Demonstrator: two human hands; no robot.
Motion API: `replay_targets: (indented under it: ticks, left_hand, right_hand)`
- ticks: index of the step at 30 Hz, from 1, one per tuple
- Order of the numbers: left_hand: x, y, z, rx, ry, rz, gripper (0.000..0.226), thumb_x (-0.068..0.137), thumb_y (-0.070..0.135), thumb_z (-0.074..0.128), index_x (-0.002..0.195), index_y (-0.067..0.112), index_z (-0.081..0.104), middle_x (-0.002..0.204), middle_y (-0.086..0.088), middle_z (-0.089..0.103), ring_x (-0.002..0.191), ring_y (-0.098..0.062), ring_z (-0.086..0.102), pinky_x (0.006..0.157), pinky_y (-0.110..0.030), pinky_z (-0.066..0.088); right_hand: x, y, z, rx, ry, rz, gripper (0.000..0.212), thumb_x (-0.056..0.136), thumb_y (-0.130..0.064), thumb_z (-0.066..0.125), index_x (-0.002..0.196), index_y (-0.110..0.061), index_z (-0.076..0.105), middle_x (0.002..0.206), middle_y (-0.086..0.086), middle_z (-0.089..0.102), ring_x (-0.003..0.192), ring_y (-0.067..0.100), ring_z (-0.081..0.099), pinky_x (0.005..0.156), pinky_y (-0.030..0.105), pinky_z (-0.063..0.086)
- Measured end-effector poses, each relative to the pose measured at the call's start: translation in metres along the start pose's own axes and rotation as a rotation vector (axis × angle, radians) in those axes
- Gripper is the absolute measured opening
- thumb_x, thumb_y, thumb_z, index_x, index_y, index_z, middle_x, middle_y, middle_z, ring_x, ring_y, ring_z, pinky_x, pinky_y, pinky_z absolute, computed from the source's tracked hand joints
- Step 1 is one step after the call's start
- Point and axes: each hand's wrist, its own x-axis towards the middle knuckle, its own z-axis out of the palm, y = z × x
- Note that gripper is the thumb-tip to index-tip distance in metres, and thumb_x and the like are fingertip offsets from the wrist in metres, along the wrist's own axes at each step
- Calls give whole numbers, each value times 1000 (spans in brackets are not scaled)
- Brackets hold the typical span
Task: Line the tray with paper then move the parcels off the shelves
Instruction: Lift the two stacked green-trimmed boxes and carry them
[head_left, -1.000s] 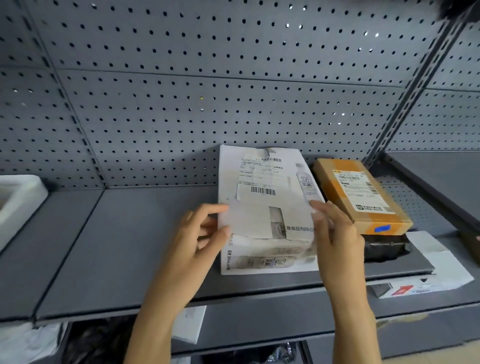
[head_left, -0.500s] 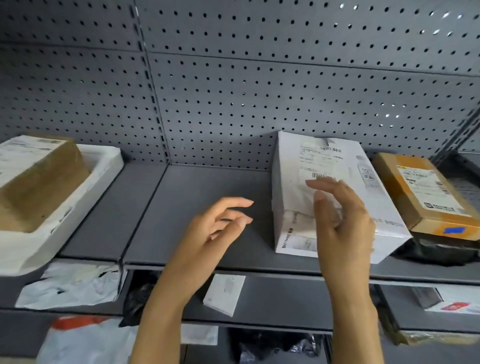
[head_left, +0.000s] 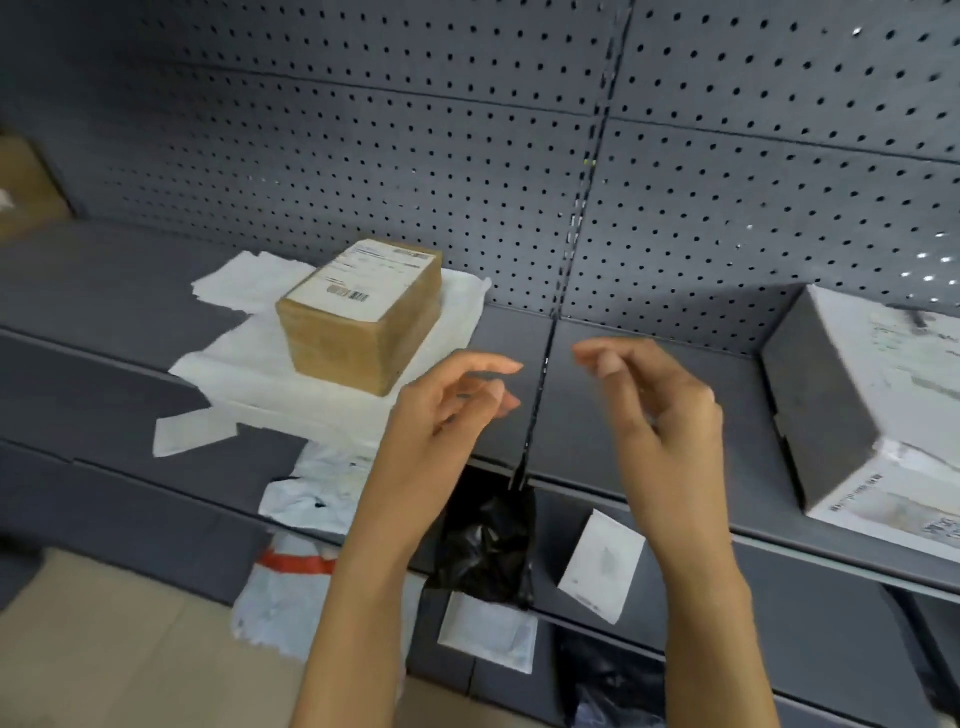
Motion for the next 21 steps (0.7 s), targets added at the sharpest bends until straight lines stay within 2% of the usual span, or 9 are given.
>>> replay_targets:
  ticks: [3, 6, 11, 14, 16, 18, 21]
  left_hand:
    - [-6, 0, -53, -12, 68, 16, 21, 99, 5, 55, 105, 17, 72, 88, -2, 74, 89, -7, 71, 86, -20, 52]
    - [-14, 0, -112, 10, 142, 21, 21, 100, 5, 54, 105, 14, 72, 84, 1, 73, 86, -6, 69, 82, -18, 51]
    - [-33, -3, -215, 46, 330, -34, 24, 99, 7, 53, 103, 19, 73, 86, -9, 74, 86, -11, 71, 83, -20, 53]
    - [-47, -3, -269, 82, 482, -31, 20, 100, 10, 54, 101, 18, 72, 83, -13, 71, 79, -7, 67, 75, -15, 50]
    - [-57, -4, -300, 70, 563, -28, 17, 99, 11, 56, 101, 19, 70, 79, -8, 67, 79, -8, 67, 76, -19, 51]
    - [-67, -6, -327, 48, 643, -13, 14, 98, 9, 58, 98, 20, 67, 75, 5, 63, 81, -14, 68, 78, -25, 53]
    - [-80, -10, -362, 30, 775, 12, 9, 96, 7, 60, 95, 16, 62, 68, 15, 60, 78, -15, 66, 80, -31, 53]
  right_hand:
    - [-2, -22, 50, 43, -51, -33, 24, 106, -21, 51, 102, -27, 73, 97, -20, 74, 92, 2, 68, 78, 12, 48]
    - [-2, -44, 107, 107, -135, -90, 24, 105, -17, 51, 104, -24, 74, 100, -16, 75, 99, 4, 70, 86, 19, 53]
    - [-8, -81, 207, 193, -340, -124, 22, 105, -18, 53, 105, -25, 74, 106, -15, 74, 107, 3, 68, 89, 19, 51]
    - [-15, -103, 260, 234, -432, -143, 23, 105, -15, 53, 103, -26, 73, 101, -15, 75, 103, 2, 70, 90, 21, 53]
    - [-19, -118, 291, 235, -493, -162, 24, 104, -15, 53, 102, -26, 74, 101, -13, 76, 101, 3, 71, 91, 25, 55]
    - [-21, -131, 319, 239, -558, -177, 23, 103, -14, 53, 103, -24, 74, 100, -11, 77, 101, 4, 71, 94, 30, 56]
    - [-22, -149, 360, 275, -650, -171, 23, 102, -14, 54, 101, -24, 75, 97, -11, 77, 97, 3, 72, 92, 27, 56]
